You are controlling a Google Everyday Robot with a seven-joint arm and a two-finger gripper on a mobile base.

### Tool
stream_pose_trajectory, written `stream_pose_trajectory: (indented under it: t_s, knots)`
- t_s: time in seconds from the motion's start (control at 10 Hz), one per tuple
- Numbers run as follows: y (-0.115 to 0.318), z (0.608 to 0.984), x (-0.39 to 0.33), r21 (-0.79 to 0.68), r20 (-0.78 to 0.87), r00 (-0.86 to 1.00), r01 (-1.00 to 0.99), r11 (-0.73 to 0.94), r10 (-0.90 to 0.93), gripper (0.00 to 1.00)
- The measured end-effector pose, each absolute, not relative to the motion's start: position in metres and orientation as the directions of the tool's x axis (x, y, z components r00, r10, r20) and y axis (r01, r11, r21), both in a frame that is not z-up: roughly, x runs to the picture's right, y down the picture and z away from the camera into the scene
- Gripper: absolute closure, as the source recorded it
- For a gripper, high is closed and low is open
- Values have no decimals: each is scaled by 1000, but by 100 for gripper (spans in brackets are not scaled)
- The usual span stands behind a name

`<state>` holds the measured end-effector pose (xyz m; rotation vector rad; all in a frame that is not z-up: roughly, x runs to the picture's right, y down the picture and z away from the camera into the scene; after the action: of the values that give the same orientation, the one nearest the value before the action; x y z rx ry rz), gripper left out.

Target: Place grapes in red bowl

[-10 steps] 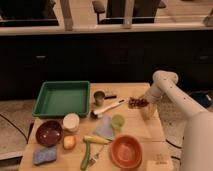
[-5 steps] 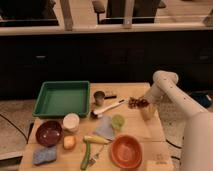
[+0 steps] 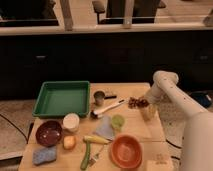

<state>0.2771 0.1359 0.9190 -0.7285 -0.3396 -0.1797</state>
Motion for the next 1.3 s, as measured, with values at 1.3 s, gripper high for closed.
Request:
stream_pose_trajectory:
  t_s: [1.3]
  knots:
    - [142,918,276,-646,371,928,283,709,-33,20]
